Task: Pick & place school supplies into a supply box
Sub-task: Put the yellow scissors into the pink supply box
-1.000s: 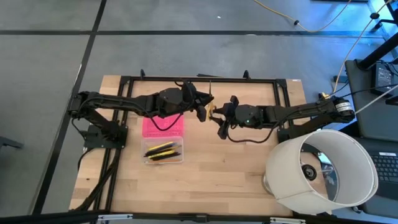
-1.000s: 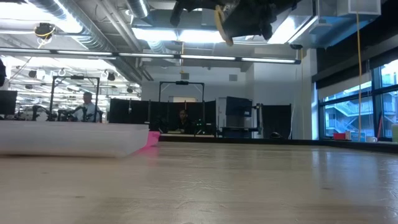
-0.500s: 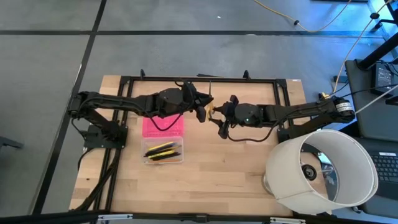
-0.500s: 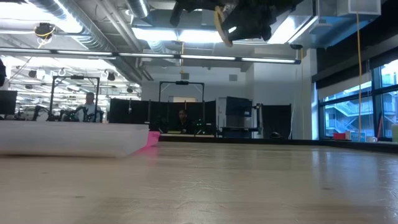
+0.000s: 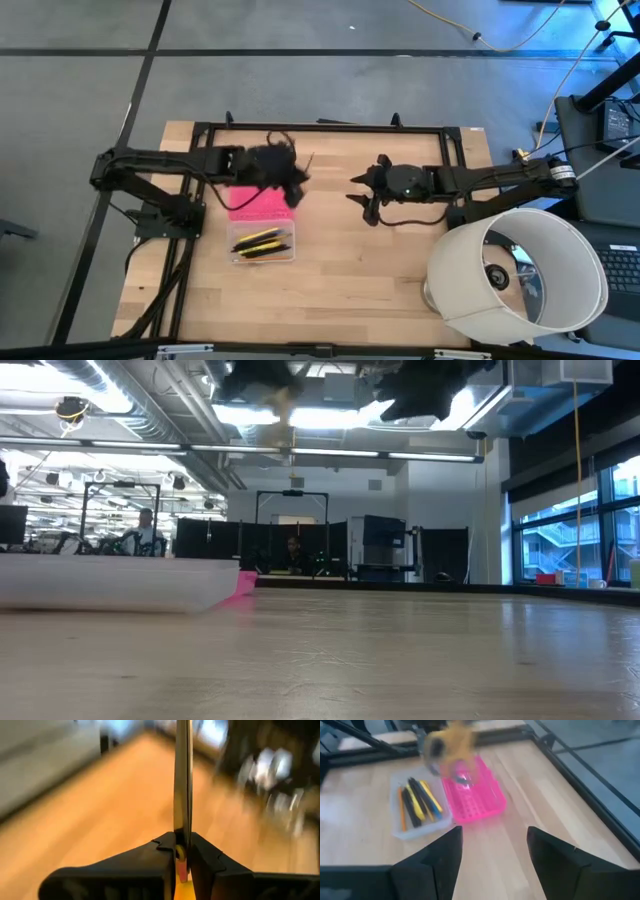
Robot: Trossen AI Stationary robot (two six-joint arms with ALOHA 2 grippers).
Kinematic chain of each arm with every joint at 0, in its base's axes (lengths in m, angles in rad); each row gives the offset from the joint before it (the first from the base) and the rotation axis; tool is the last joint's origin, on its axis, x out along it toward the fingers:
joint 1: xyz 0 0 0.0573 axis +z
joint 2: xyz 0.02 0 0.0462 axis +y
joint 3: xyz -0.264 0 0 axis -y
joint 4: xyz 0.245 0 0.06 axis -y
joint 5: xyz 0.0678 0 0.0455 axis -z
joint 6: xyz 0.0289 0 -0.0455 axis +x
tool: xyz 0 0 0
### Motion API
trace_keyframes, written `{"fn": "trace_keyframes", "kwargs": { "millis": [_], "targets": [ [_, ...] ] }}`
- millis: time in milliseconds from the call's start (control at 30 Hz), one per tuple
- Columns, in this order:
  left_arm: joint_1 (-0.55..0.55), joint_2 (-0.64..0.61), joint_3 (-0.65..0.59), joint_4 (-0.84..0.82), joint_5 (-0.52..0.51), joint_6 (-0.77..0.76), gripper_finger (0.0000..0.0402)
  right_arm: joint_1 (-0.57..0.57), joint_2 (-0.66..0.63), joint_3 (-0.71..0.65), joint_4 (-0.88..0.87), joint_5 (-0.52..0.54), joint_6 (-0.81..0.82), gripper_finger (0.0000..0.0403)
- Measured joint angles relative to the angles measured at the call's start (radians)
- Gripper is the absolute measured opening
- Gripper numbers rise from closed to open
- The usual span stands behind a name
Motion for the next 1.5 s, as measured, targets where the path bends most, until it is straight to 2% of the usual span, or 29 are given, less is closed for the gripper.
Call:
{"fn": "trace_keyframes", "kwargs": {
  "millis": [100,233,400,500,700,1000,1500],
  "targets": [
    [-0.044,0.001,0.0,-0.22,0.02,-0.034,0.0019,-0.012,0.002,0.0,-0.045,0.001,0.001,0.0225],
    [-0.126,0.021,-0.001,-0.434,0.02,-0.115,0.0018,-0.036,0.011,0.0,-0.097,0.001,0.031,0.0225],
    [-0.225,0.065,0.0,-0.593,0.027,-0.218,0.0018,-0.071,0.01,0.0,-0.123,0.003,0.08,0.0225],
    [-0.262,0.122,0.0,-0.615,0.033,-0.198,0.0018,-0.086,0.01,0.0,-0.115,0.004,0.078,0.0225],
    [-0.269,0.275,0.0,-0.681,0.127,-0.159,0.0018,-0.099,0.01,0.0,-0.112,0.005,0.081,0.0225],
    [-0.272,0.448,0.0,-0.718,0.135,-0.017,0.0023,-0.099,0.01,0.0,-0.111,0.005,0.109,0.0225],
    [-0.264,0.501,0.0,-0.677,0.135,0.028,0.0031,-0.099,0.01,0.0,-0.112,0.005,0.129,0.0225]
  ]
}}
